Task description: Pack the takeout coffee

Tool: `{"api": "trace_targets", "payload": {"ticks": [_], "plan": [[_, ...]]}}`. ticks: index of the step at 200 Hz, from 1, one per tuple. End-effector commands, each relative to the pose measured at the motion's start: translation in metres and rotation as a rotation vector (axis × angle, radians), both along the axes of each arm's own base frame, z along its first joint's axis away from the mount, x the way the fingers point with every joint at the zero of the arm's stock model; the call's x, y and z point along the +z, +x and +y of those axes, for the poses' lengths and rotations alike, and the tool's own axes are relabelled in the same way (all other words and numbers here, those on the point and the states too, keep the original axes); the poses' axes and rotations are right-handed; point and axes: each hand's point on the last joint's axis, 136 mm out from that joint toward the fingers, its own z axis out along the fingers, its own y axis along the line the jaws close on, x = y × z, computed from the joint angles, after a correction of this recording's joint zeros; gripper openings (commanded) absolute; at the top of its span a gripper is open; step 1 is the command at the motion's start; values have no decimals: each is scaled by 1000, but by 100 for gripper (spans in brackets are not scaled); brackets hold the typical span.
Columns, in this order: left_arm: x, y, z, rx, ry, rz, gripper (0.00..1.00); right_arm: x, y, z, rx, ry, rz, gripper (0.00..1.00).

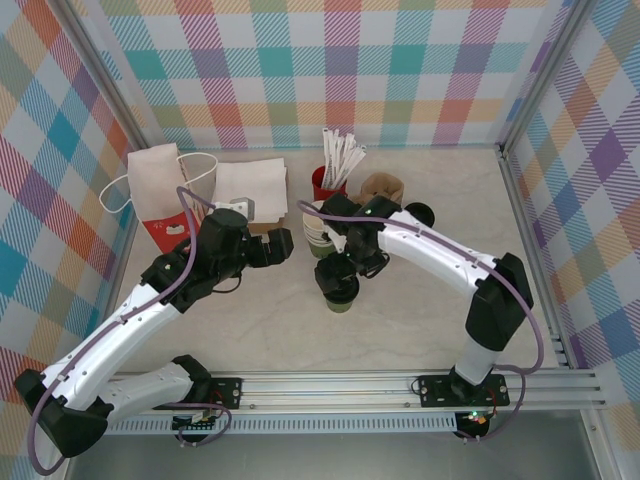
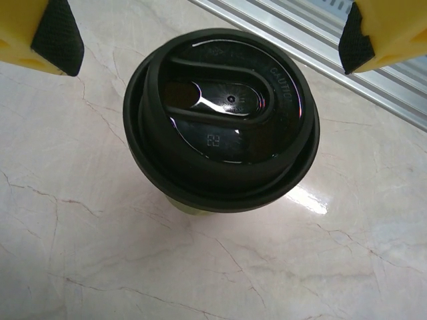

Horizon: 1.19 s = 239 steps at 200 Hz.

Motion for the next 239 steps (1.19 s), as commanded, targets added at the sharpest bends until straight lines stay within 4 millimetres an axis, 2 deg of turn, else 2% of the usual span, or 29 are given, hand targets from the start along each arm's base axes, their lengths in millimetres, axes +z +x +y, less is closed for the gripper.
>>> {"api": "trace_targets", "payload": {"ticks": [1, 94, 239], "plan": [[-4, 0, 11, 32, 24, 3, 100, 1, -5, 2, 38, -27, 14, 100], [-9, -1, 12, 34, 38, 10, 100, -19, -14, 9, 71, -72, 52, 100], [-15, -3, 17, 46, 58, 20, 100, -54, -11, 13, 78, -127, 80, 100]]}}
